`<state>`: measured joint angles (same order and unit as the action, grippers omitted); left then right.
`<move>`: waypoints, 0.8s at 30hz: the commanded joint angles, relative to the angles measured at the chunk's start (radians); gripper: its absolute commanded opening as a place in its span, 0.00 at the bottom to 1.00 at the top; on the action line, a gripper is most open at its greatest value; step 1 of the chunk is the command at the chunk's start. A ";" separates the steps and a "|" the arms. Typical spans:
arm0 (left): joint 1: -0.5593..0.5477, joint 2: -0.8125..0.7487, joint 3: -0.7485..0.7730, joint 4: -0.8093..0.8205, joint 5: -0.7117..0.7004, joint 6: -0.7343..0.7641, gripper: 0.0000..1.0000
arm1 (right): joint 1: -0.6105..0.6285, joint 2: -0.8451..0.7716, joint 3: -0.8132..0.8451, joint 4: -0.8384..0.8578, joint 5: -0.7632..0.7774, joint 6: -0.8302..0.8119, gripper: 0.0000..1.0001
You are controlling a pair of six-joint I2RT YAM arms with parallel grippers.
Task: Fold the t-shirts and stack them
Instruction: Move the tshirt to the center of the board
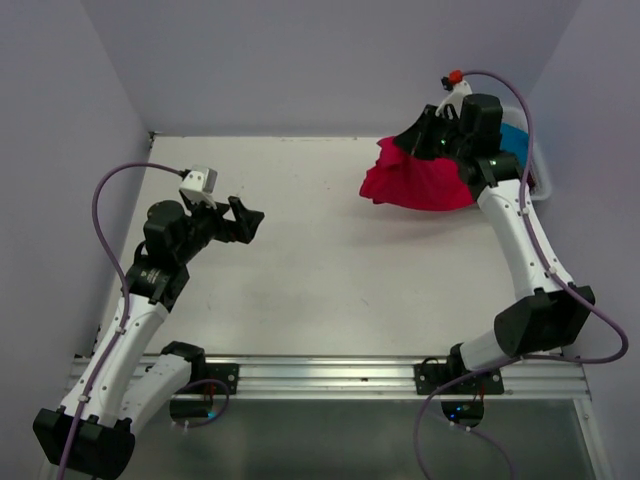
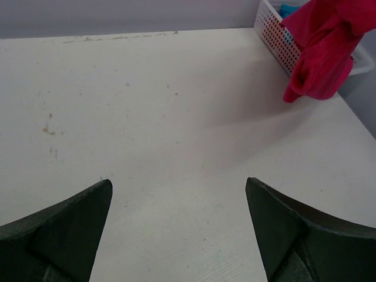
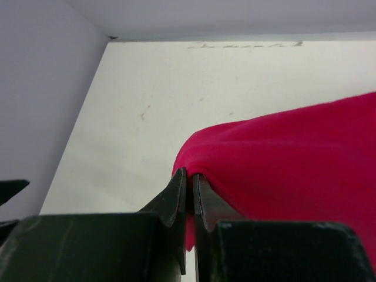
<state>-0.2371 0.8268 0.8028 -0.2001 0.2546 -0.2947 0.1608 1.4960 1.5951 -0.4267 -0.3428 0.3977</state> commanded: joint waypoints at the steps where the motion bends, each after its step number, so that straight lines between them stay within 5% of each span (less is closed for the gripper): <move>1: -0.005 -0.008 -0.013 0.021 0.002 0.003 1.00 | 0.034 -0.051 -0.003 0.078 -0.216 -0.034 0.00; 16: -0.005 -0.015 -0.013 0.018 -0.018 -0.001 1.00 | 0.243 -0.079 -0.049 0.259 -0.719 -0.013 0.00; 23: -0.005 -0.012 -0.014 0.018 -0.026 -0.003 1.00 | 0.250 -0.095 -0.182 0.757 -0.884 0.350 0.00; 24: -0.005 -0.012 -0.014 0.018 -0.028 -0.003 1.00 | 0.250 -0.091 -0.199 0.958 -0.898 0.424 0.00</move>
<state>-0.2371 0.8242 0.7918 -0.2001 0.2382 -0.2951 0.4095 1.4387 1.4261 0.0681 -1.1202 0.5755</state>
